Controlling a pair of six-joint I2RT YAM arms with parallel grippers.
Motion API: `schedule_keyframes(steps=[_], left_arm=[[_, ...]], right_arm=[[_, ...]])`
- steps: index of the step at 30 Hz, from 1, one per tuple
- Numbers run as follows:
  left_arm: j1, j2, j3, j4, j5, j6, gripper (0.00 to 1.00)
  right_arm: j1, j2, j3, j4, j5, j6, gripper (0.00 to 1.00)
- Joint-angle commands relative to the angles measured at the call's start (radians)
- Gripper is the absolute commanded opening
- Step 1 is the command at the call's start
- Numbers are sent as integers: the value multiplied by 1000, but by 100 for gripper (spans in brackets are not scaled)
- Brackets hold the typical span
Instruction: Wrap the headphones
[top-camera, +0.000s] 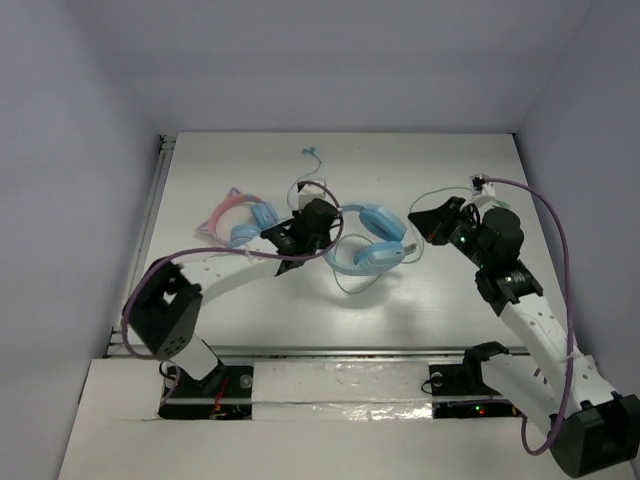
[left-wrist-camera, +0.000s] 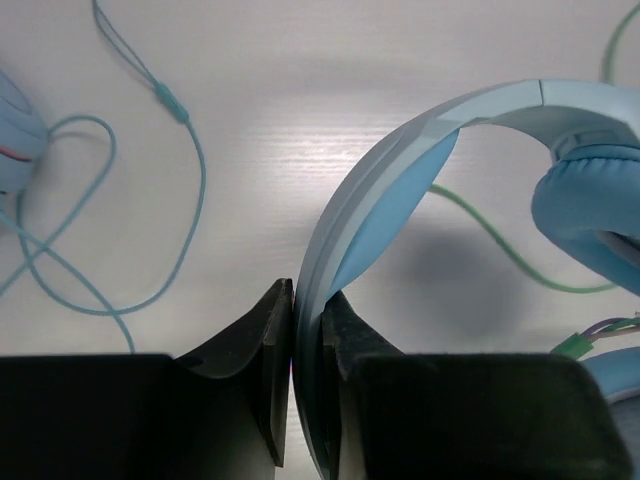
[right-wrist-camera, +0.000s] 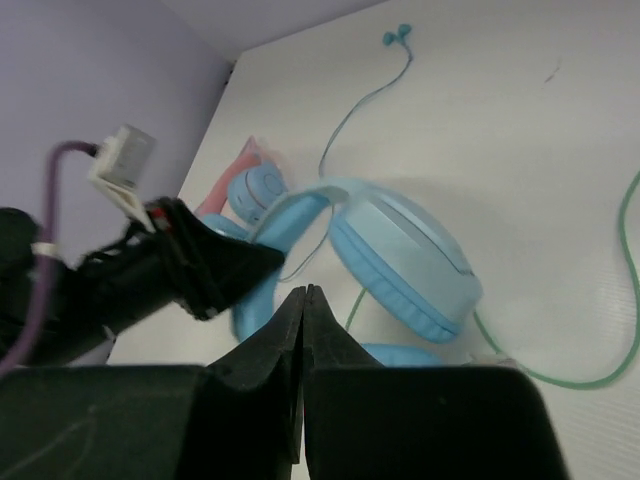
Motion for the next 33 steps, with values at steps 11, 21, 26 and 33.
schedule_keyframes(steps=[11, 21, 26, 33], left_arm=[[188, -384, 85, -60, 210, 43, 0], [393, -450, 267, -222, 448, 85, 0], [426, -427, 402, -228, 578, 51, 0], [437, -362, 567, -268, 653, 23, 0]], right_arm=[[20, 3, 214, 109, -271, -33, 26], [20, -16, 41, 361, -429, 82, 64], [20, -37, -88, 516, -389, 137, 67], [75, 128, -131, 804, -452, 163, 80]])
